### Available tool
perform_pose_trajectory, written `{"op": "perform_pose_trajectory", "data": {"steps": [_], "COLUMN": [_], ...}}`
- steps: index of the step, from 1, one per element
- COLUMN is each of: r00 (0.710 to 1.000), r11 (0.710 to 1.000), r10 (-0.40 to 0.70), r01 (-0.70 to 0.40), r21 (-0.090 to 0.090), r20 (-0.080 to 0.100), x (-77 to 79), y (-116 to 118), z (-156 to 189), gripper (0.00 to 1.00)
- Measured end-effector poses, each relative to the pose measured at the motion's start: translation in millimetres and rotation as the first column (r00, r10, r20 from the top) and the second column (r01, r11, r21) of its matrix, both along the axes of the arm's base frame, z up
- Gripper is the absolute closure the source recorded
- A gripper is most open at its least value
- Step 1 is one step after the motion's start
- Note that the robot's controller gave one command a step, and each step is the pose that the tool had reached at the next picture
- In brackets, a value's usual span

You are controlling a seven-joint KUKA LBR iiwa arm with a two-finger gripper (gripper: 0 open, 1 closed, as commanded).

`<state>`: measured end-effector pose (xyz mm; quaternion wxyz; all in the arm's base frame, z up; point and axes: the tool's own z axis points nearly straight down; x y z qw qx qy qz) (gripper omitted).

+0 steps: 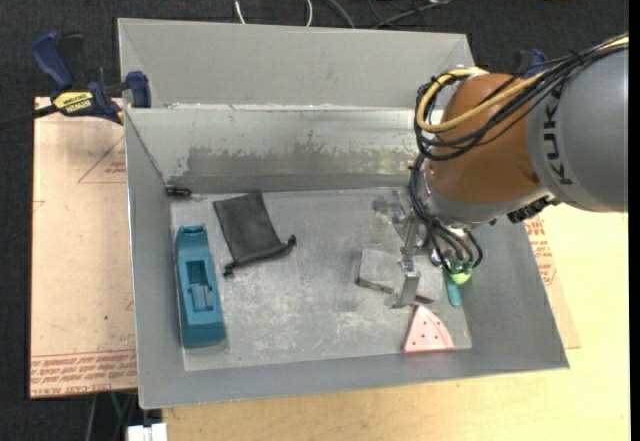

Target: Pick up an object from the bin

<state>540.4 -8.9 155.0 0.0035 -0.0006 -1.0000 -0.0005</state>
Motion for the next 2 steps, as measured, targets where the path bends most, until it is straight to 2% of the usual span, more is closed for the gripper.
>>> {"op": "perform_pose_trajectory", "data": {"steps": [1, 2], "r00": [1.000, 1.000], "r11": [1.000, 1.000], "r10": [0.000, 0.013], "r01": [0.000, -0.013], "r21": [0.000, 0.000], "r20": [0.008, 0.007], "x": [1.9, 5.0], "y": [0, -8], "z": [4, -17], "gripper": [0.00, 0.00]}}
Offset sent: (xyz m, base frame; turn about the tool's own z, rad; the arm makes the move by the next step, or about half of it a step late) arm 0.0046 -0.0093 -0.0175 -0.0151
